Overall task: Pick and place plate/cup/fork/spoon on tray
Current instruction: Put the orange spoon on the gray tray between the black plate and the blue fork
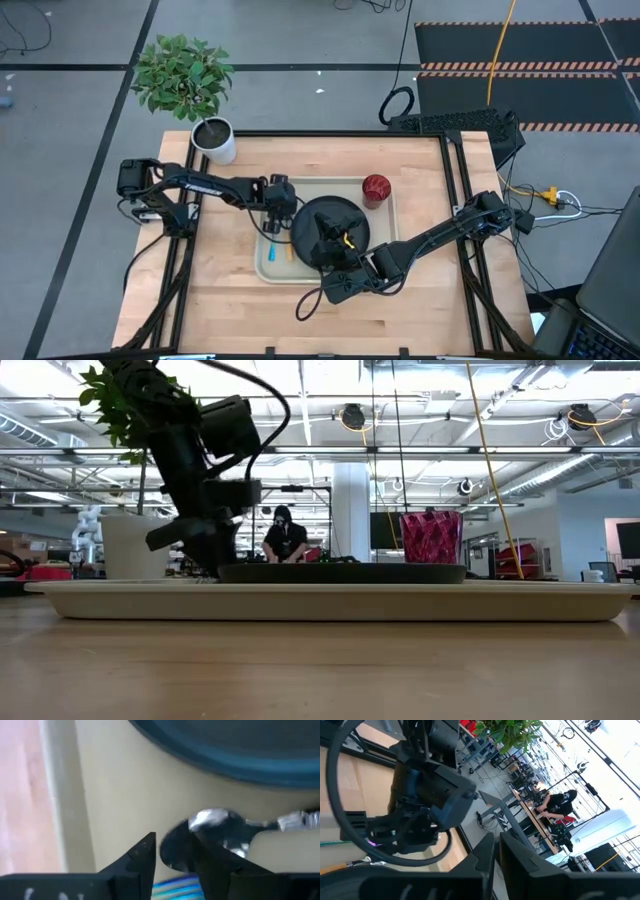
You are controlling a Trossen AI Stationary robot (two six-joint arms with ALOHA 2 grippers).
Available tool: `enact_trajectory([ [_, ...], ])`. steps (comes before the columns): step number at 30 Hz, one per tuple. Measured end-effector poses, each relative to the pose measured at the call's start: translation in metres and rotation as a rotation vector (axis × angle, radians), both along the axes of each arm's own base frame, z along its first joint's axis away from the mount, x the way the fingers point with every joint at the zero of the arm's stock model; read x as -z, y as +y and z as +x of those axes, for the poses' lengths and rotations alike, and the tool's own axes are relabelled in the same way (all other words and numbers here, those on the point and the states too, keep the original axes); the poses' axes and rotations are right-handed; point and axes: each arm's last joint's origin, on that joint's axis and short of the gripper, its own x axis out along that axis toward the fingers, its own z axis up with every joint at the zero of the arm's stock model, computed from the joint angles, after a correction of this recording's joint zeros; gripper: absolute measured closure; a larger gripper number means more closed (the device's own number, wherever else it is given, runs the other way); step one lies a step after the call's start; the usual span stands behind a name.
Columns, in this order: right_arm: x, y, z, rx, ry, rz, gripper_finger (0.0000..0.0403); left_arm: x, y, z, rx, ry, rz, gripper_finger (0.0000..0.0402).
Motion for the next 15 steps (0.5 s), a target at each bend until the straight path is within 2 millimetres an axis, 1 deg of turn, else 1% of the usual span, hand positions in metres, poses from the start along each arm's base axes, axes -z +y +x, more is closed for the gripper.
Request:
enact_trajectory([
  [2, 0.000, 0.000, 0.000, 0.000, 0.000, 0.000, 0.0383, -0.005, 0.000, 0.002, -0.001, -0.011, 0.001, 0.0282],
  [4, 0.000, 0.000, 0.000, 0.000, 0.001, 0.000, 0.0383, -0.011, 0.000, -0.001, -0.006, -0.005, -0.002, 0.0287],
  [6, 0.001, 0.000, 0.000, 0.001, 0.001, 0.001, 0.0383, -0.016, 0.001, 0.004, -0.006, -0.036, 0.003, 0.0288],
  [8, 0.001, 0.000, 0.000, 0.001, 0.002, 0.001, 0.0383, -0.018, 0.000, -0.001, -0.008, -0.013, -0.002, 0.0288],
  [11, 0.001, 0.000, -0.001, 0.002, 0.002, 0.002, 0.0383, -0.023, 0.000, 0.003, -0.007, -0.037, 0.001, 0.0288],
  [13, 0.001, 0.000, -0.001, 0.003, 0.002, 0.002, 0.0383, -0.023, -0.001, -0.001, -0.010, -0.018, -0.003, 0.0288],
  [15, 0.001, 0.000, -0.001, 0.003, 0.004, 0.002, 0.0383, -0.024, -0.001, 0.000, -0.011, -0.027, -0.002, 0.0289],
])
